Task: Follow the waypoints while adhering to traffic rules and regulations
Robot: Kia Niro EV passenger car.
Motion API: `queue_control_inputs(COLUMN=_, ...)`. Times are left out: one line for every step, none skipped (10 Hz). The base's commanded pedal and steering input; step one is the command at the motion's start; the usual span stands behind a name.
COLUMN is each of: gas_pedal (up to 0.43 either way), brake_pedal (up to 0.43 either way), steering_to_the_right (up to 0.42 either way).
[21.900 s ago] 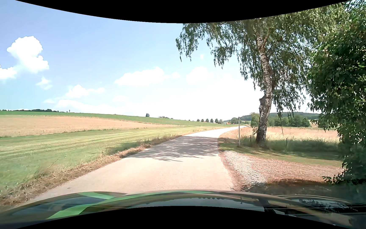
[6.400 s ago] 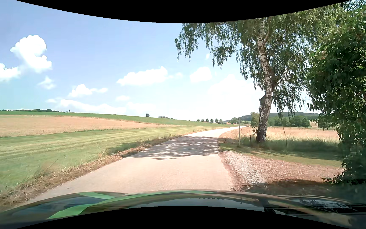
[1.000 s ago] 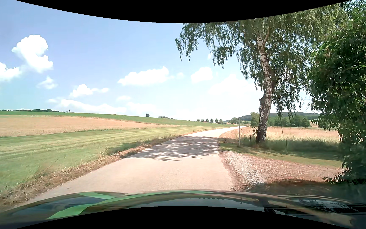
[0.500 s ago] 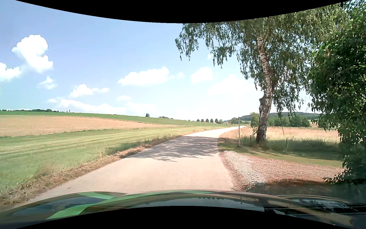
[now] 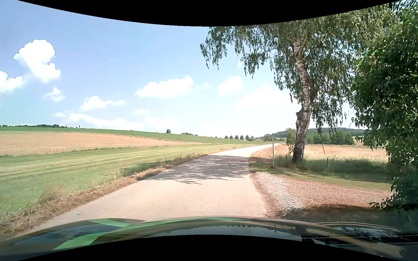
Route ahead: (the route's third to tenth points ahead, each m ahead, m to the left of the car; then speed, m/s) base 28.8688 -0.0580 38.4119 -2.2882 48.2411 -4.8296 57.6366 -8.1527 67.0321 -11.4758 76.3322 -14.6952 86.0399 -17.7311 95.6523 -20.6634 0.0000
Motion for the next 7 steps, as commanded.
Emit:
queue_control_inputs(gas_pedal=0.0, brake_pedal=0.226, steering_to_the_right=0.01)
queue_control_inputs(gas_pedal=0.0, brake_pedal=0.226, steering_to_the_right=0.01)
queue_control_inputs(gas_pedal=0.0, brake_pedal=0.226, steering_to_the_right=0.01)
queue_control_inputs(gas_pedal=0.0, brake_pedal=0.226, steering_to_the_right=0.01)
queue_control_inputs(gas_pedal=0.0, brake_pedal=0.226, steering_to_the_right=0.01)
queue_control_inputs(gas_pedal=0.0, brake_pedal=0.226, steering_to_the_right=0.01)
queue_control_inputs(gas_pedal=0.0, brake_pedal=0.226, steering_to_the_right=0.01)
